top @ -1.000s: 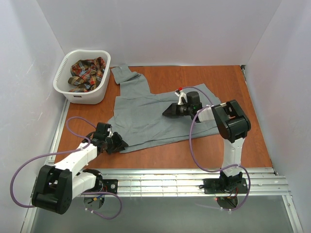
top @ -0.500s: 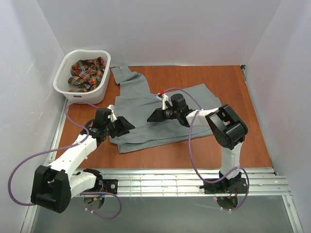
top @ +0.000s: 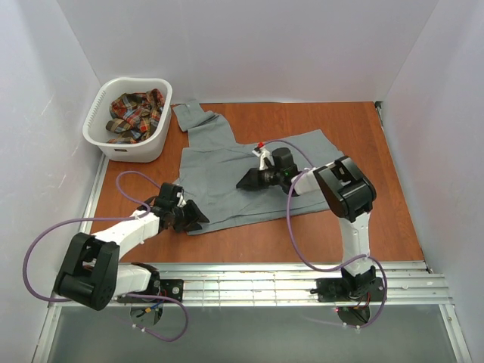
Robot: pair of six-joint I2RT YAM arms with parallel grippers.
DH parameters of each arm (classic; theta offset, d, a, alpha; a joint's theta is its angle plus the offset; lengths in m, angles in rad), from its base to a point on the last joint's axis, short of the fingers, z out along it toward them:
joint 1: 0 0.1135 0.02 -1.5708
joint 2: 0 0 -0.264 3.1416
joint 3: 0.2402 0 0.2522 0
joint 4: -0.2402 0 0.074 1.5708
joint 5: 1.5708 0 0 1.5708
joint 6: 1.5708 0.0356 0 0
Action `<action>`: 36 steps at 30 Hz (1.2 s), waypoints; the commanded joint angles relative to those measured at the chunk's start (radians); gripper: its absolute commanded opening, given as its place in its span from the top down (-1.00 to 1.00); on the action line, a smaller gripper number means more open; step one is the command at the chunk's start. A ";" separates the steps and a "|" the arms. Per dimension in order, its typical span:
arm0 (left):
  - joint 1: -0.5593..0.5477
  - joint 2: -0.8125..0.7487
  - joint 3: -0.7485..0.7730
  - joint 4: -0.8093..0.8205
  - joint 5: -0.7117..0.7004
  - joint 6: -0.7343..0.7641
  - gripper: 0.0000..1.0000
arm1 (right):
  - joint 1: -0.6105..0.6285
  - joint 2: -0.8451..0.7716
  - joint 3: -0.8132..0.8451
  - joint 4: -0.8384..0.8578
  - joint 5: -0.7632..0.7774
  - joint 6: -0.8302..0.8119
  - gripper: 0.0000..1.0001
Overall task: Fold and stack the long sleeve shirts
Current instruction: Fold the shirt
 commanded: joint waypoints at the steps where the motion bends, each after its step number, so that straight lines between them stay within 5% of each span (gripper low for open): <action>1: 0.006 -0.005 -0.040 0.005 -0.026 -0.004 0.25 | -0.105 -0.020 -0.010 0.041 0.018 -0.030 0.55; 5: 0.021 -0.042 -0.040 -0.031 -0.070 0.004 0.25 | -0.231 -0.087 -0.044 0.020 0.032 -0.053 0.53; 8: 0.026 -0.070 -0.001 -0.080 -0.104 0.028 0.24 | -0.268 -0.198 -0.050 -0.154 0.110 -0.125 0.49; 12: 0.026 -0.091 0.093 -0.147 -0.159 0.086 0.09 | -0.271 -0.382 -0.056 -0.434 0.405 -0.271 0.36; 18: 0.025 -0.053 0.168 -0.144 -0.147 0.139 -0.19 | -0.271 -0.540 -0.137 -0.730 0.643 -0.276 0.34; 36: 0.024 0.157 0.153 -0.204 -0.163 0.197 -0.18 | -0.202 -0.503 -0.286 -1.083 0.738 -0.256 0.34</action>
